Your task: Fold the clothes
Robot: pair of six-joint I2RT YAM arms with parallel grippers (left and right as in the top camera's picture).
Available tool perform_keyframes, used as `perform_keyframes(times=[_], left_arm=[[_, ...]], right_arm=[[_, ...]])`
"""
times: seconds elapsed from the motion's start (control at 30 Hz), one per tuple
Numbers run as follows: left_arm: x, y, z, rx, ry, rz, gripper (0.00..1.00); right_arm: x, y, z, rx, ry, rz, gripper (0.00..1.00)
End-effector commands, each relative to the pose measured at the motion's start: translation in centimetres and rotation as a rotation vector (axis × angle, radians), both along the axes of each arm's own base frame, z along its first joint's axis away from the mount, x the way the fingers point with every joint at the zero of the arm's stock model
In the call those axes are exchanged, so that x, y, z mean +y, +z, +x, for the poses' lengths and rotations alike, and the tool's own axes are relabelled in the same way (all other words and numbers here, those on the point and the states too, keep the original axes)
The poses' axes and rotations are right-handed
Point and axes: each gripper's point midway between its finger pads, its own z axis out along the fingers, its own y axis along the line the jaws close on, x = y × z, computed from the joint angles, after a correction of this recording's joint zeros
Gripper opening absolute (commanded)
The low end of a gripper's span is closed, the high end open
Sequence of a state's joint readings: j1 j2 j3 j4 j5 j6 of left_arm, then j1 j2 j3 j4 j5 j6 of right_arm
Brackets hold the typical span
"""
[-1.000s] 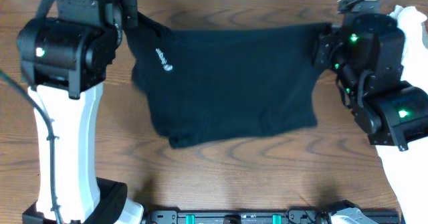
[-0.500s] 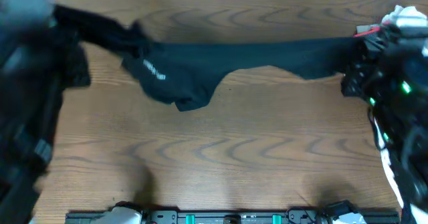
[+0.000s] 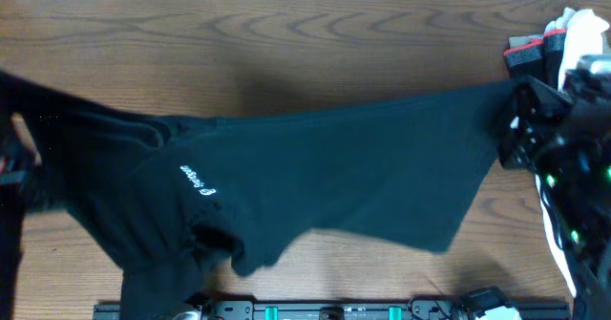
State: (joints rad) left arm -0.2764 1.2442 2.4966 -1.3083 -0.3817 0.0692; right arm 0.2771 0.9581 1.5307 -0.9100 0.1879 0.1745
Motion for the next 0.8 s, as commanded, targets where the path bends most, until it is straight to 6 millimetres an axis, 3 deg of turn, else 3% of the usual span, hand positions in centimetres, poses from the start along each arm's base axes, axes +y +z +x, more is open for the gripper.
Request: perform_keyframes(times=[0.0, 0.17, 0.23, 0.33, 0.43, 0.57, 0.67, 0.77], left_arm=[[-0.7, -1.6, 5.6, 0.090, 0.051, 0.064, 0.06], [-3.2, -3.9, 14.3, 0.169, 0.034, 0.158, 0.06], [-4.2, -4.4, 18.0, 0.163, 0.028, 0.189, 0.06], [-5.1, -3.9, 21.0, 0.112, 0.024, 0.209, 0.06], [-5.9, -2.3, 21.5, 0.049, 0.007, 0.259, 0.06], [-4.9, -0.2, 19.5, 0.001, 0.053, 0.285, 0.06], [-4.3, -0.1, 17.6, 0.019, 0.052, 0.290, 0.06], [-3.8, -2.1, 16.1, 0.109, 0.044, 0.283, 0.06]], right_arm=[[0.2, -0.9, 2.4, 0.033, -0.019, -0.018, 0.01], [1.7, -2.6, 7.9, 0.052, -0.006, -0.065, 0.01], [2.3, -2.4, 10.5, 0.010, 0.005, -0.101, 0.01], [2.7, -0.9, 13.1, -0.087, 0.012, -0.135, 0.01], [1.7, 1.2, 13.5, -0.167, -0.017, -0.152, 0.01], [-0.4, 2.2, 12.4, -0.180, -0.063, -0.159, 0.01], [-1.1, 1.3, 11.1, -0.126, -0.070, -0.172, 0.01], [-0.9, -1.0, 10.0, -0.025, -0.037, -0.190, 0.01]])
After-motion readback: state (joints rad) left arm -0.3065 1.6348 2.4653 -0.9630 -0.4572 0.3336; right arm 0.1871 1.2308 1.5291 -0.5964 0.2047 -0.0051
